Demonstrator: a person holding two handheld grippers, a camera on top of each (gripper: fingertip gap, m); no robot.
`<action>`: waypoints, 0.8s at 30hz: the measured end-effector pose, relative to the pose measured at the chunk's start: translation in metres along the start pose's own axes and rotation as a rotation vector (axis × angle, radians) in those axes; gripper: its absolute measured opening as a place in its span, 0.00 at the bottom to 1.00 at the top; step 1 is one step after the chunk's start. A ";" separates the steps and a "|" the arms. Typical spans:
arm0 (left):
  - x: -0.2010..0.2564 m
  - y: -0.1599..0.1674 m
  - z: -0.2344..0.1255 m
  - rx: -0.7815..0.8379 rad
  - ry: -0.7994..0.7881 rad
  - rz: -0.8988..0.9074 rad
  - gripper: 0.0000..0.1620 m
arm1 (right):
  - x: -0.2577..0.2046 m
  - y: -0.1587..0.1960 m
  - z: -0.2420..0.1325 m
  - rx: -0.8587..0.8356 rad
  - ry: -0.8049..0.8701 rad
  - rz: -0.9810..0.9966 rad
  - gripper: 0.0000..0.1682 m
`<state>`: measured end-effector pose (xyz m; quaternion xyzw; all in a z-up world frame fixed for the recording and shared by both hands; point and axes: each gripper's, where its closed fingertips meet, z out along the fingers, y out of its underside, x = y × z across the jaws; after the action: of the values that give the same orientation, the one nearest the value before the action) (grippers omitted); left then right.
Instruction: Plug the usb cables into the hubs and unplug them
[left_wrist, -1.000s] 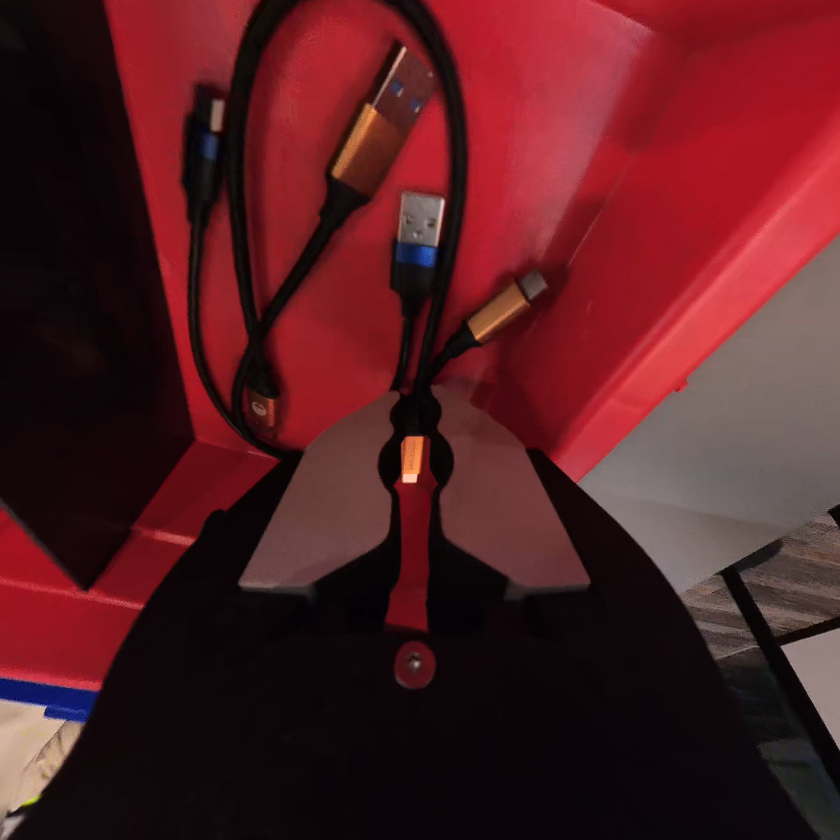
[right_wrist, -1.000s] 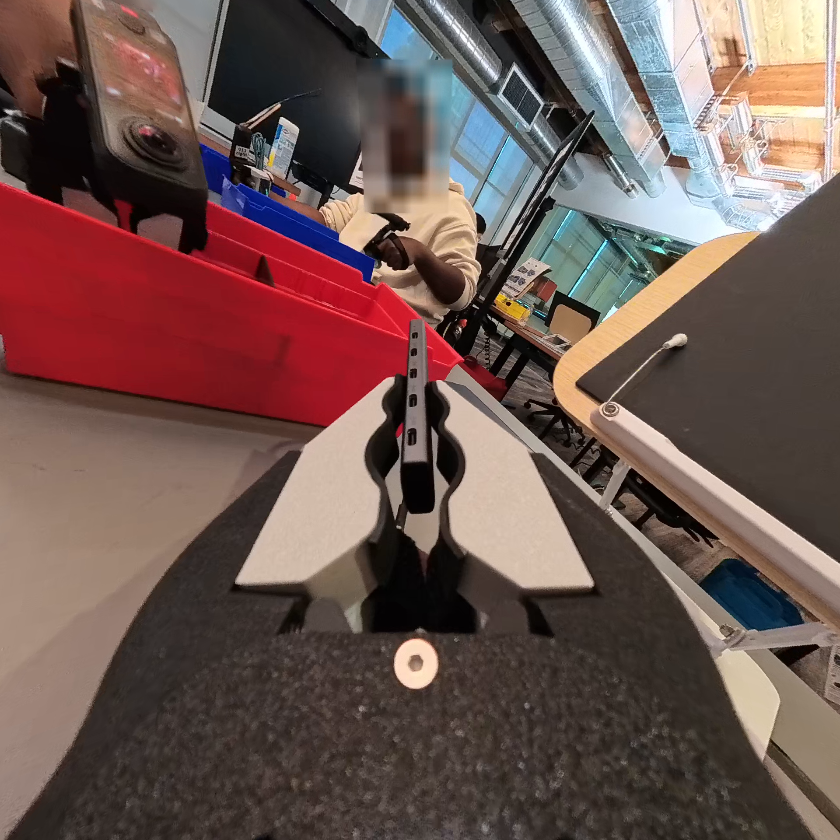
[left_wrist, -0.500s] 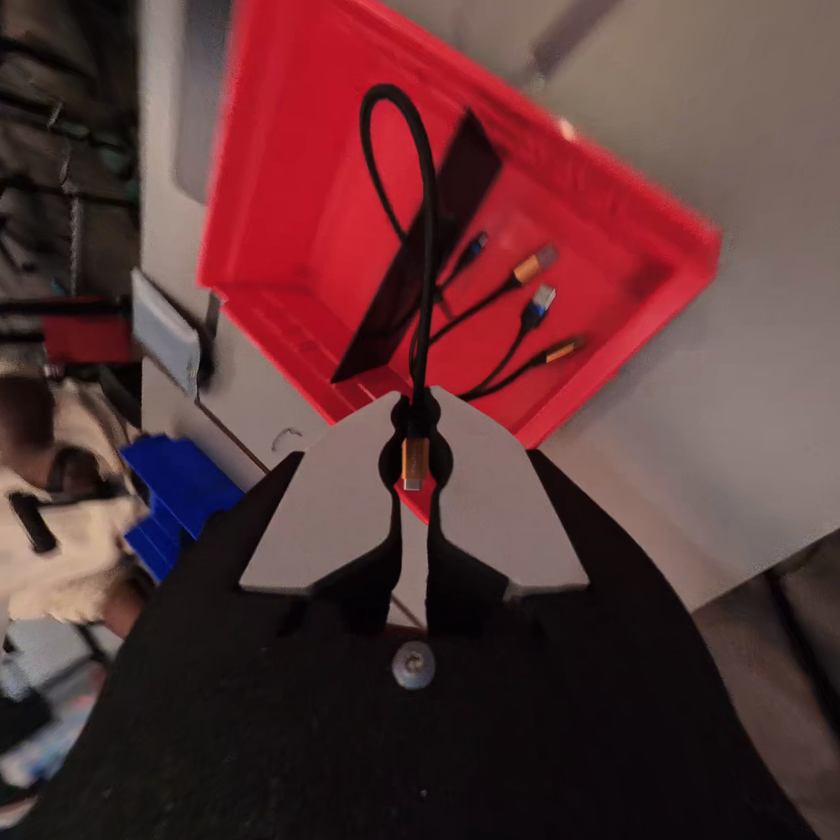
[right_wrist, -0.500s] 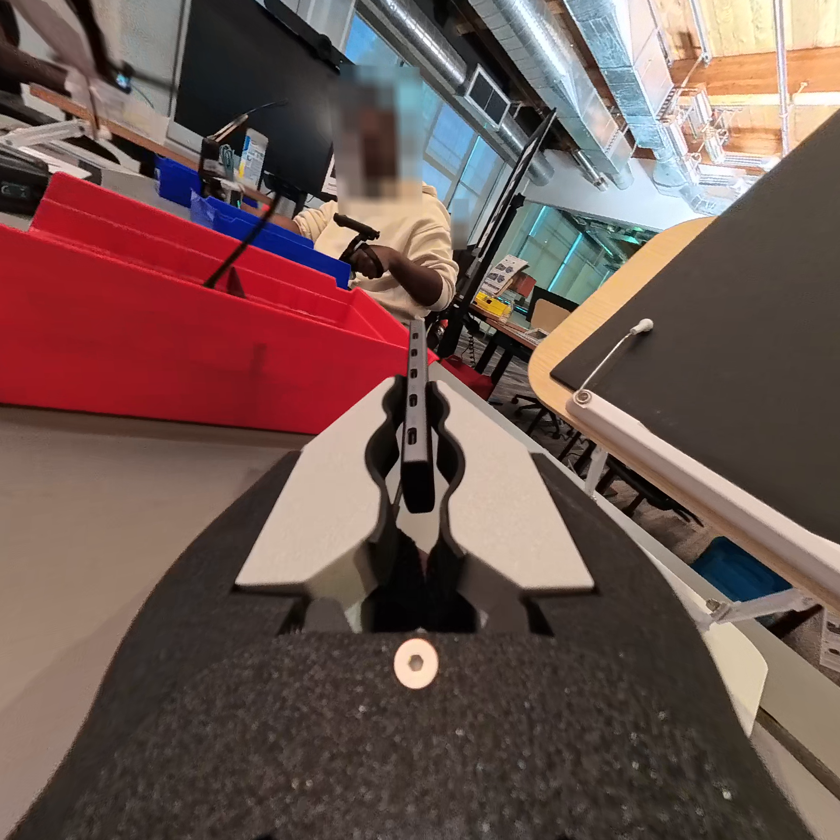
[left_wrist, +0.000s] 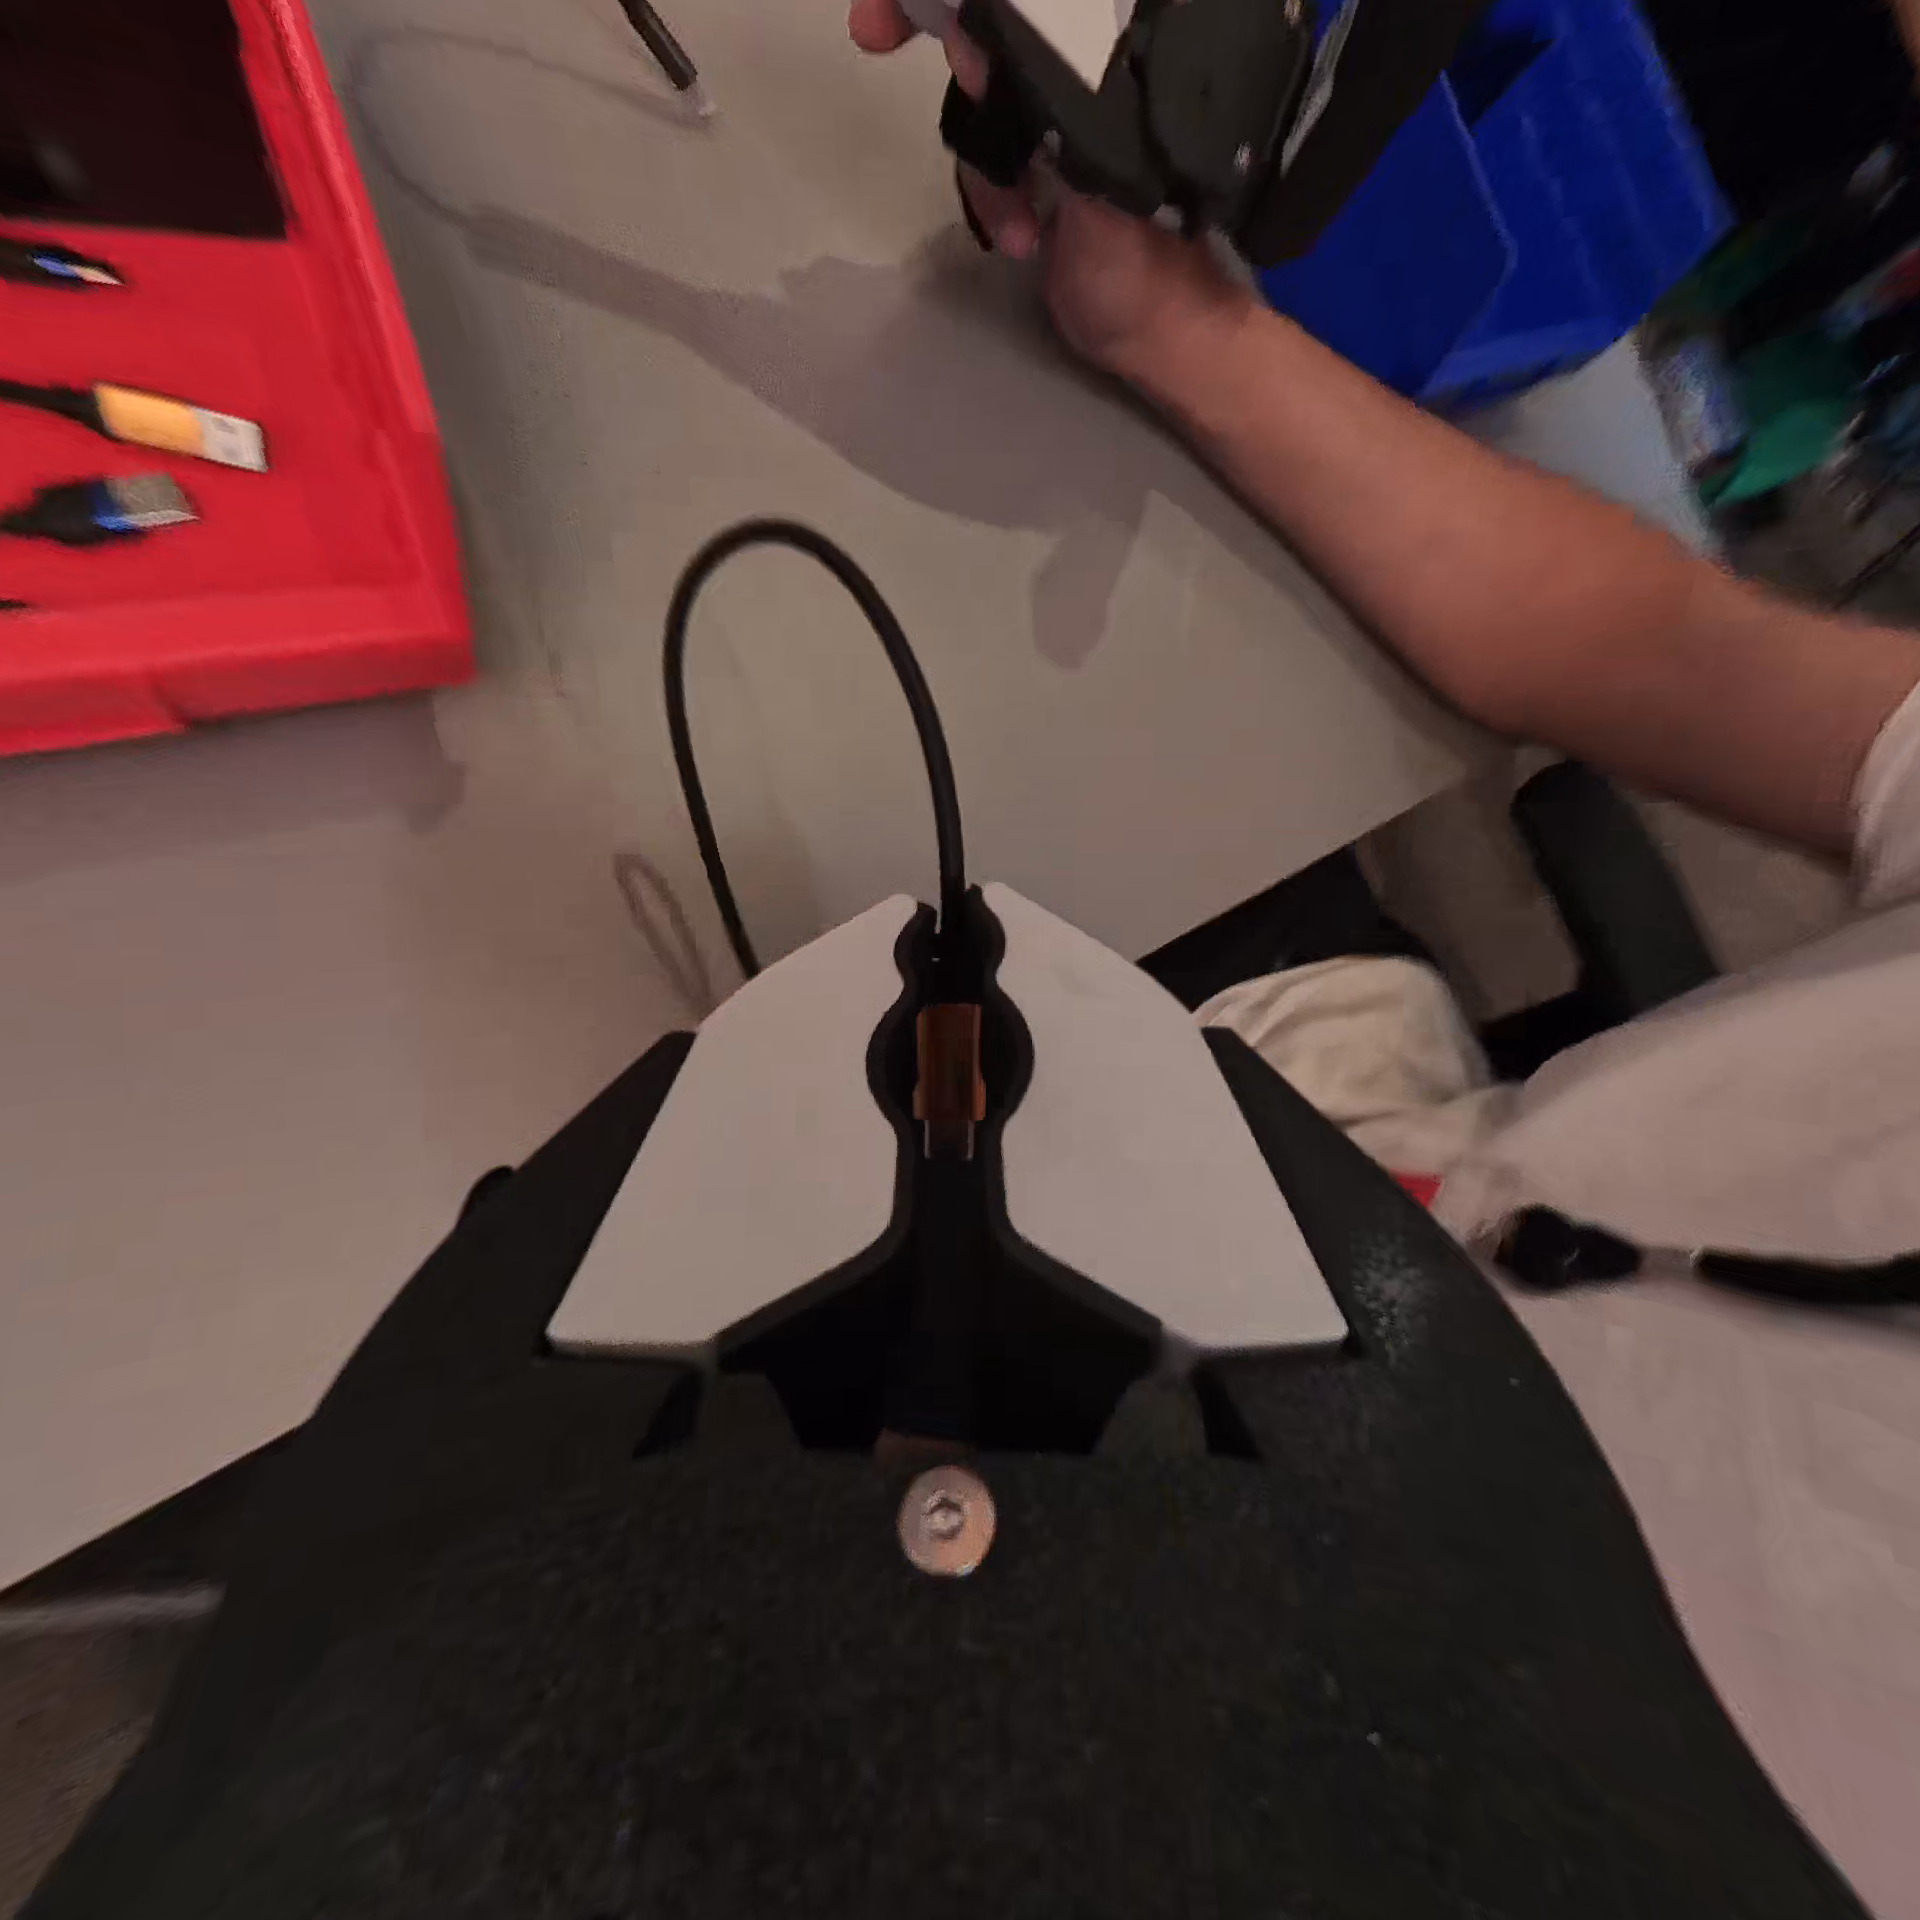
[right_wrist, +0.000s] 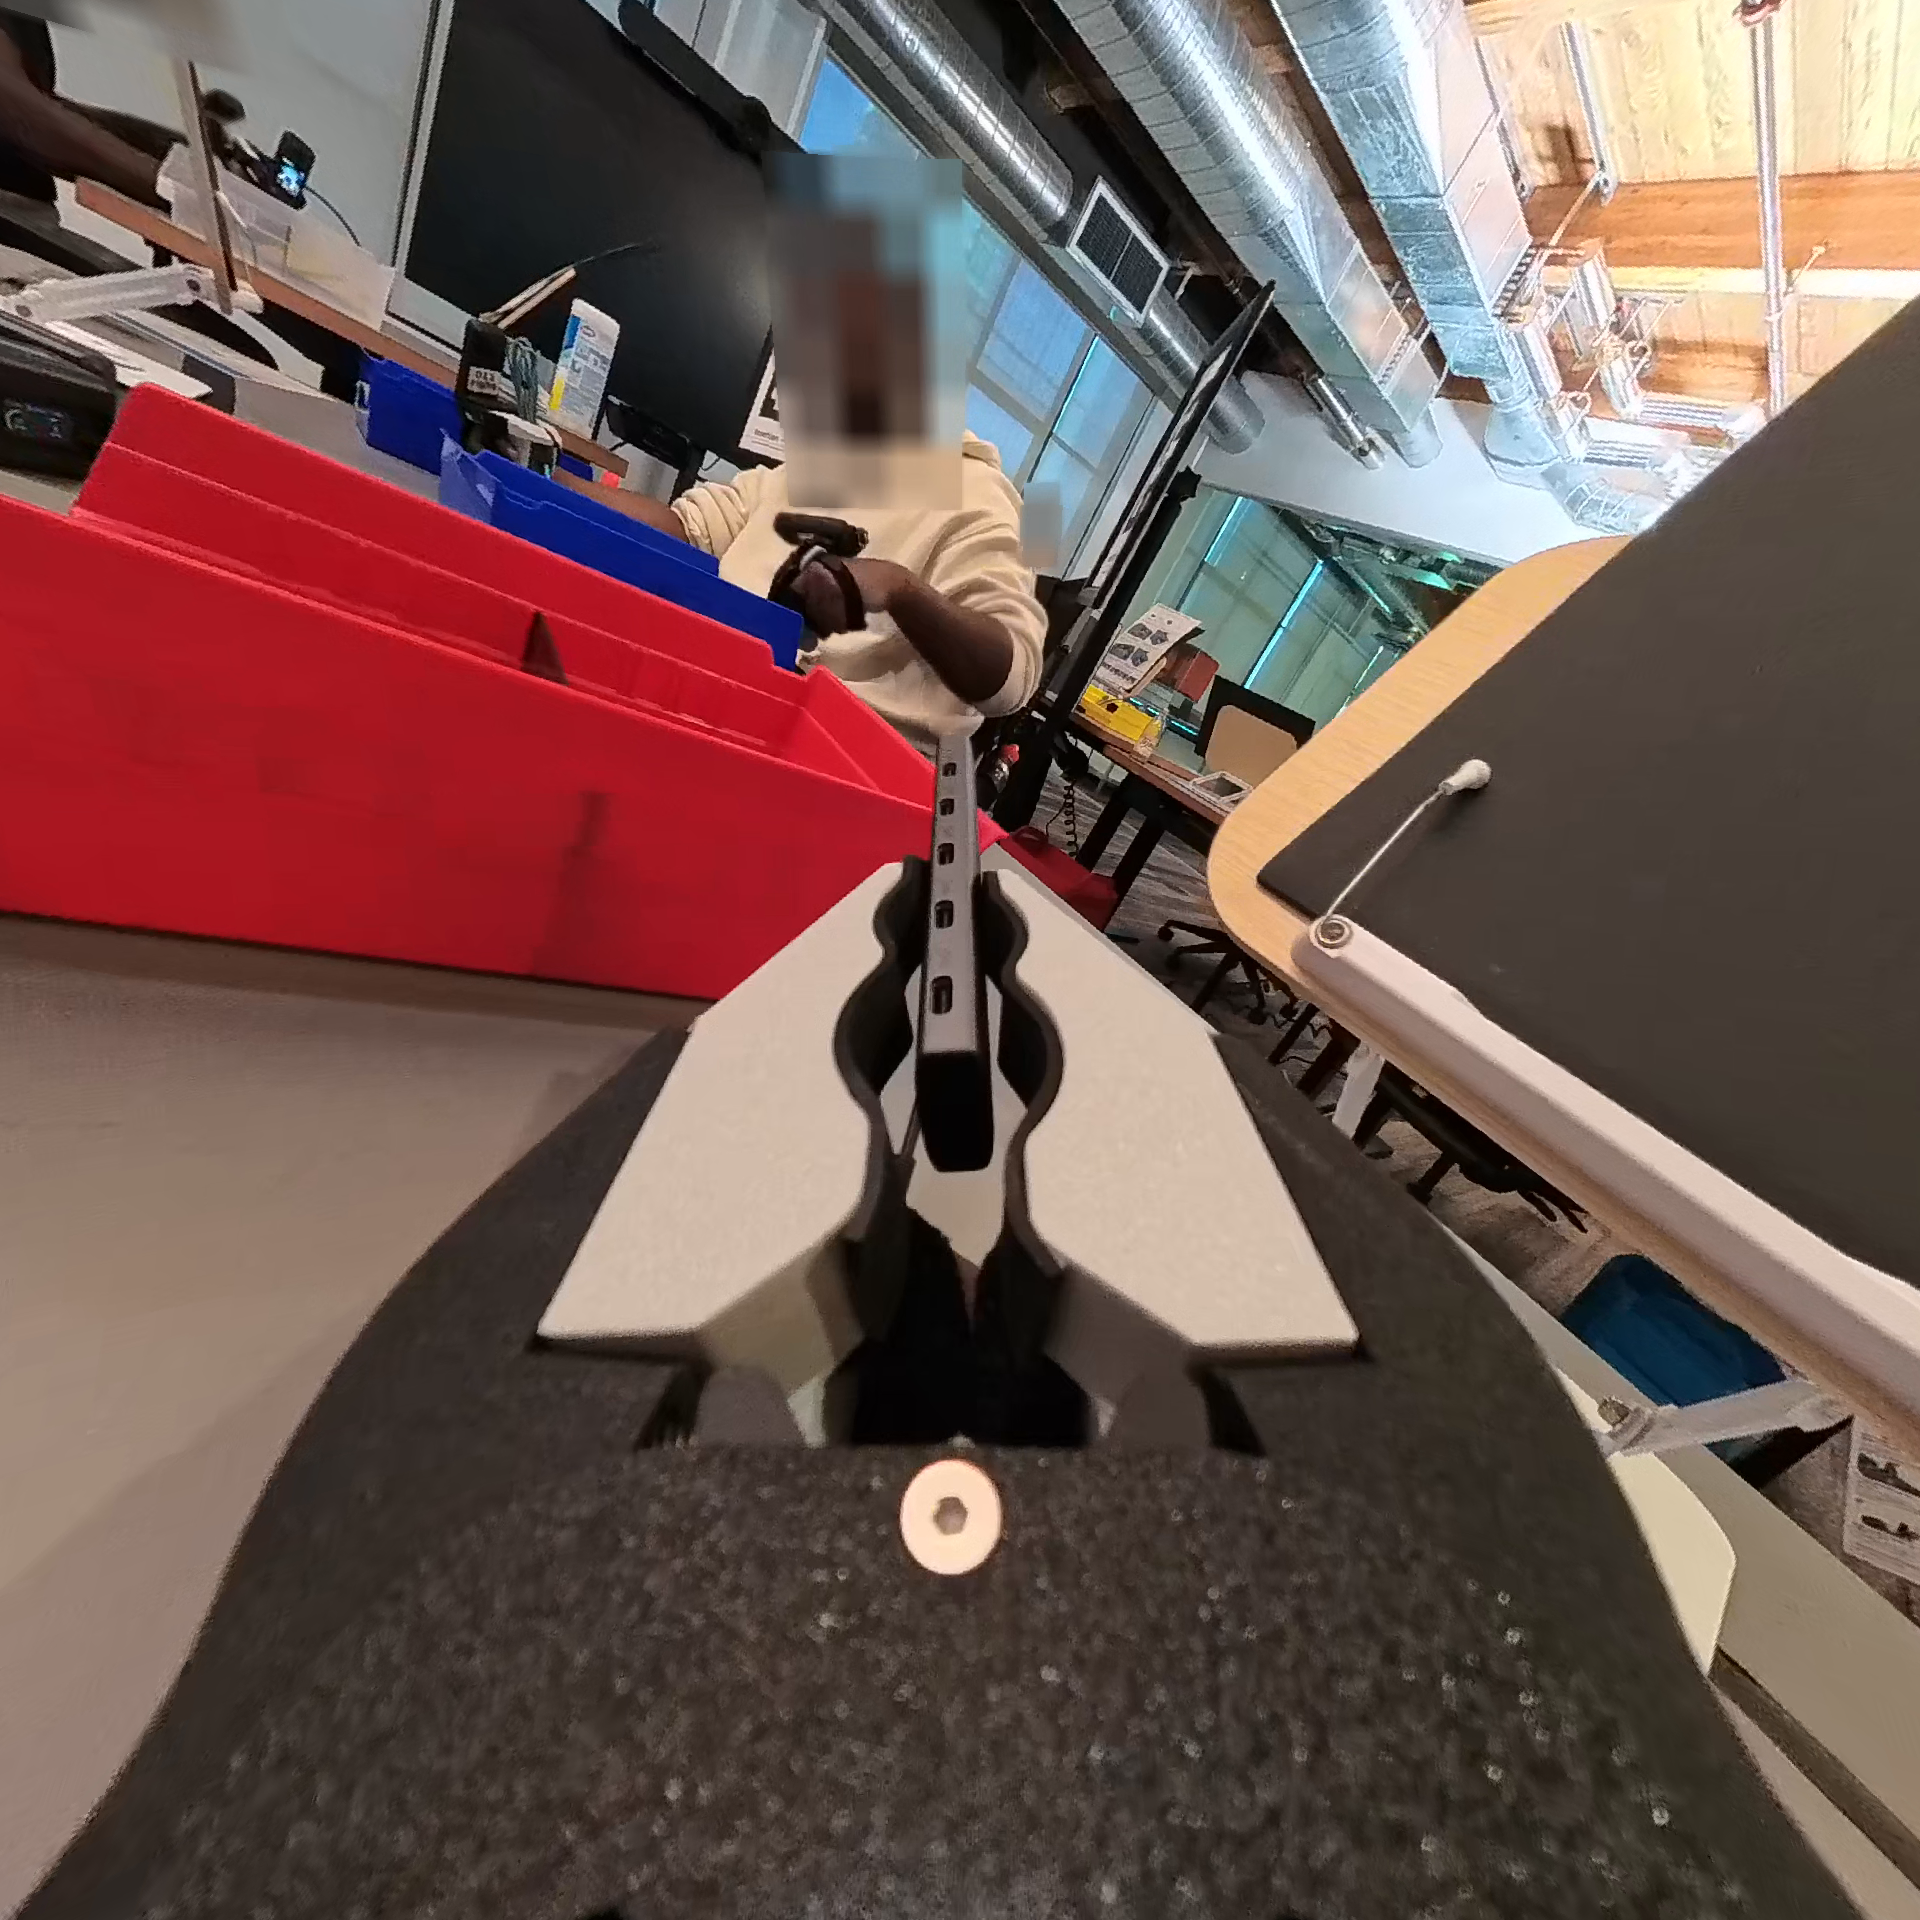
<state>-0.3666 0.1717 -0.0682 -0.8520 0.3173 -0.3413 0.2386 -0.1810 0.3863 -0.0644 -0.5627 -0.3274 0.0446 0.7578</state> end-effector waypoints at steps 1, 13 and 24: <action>0.004 -0.002 0.013 0.029 0.039 -0.048 0.03 | -0.001 0.000 0.000 0.000 -0.002 -0.004 0.05; 0.070 -0.033 0.150 0.127 0.470 -0.266 0.18 | -0.002 -0.001 -0.001 0.004 -0.013 0.004 0.05; 0.010 0.000 0.140 -0.170 0.035 0.654 0.30 | -0.003 0.001 -0.001 -0.002 -0.023 0.007 0.05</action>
<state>-0.2585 0.1916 -0.1554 -0.7160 0.6052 -0.2338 0.2578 -0.1827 0.3848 -0.0663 -0.5639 -0.3341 0.0534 0.7534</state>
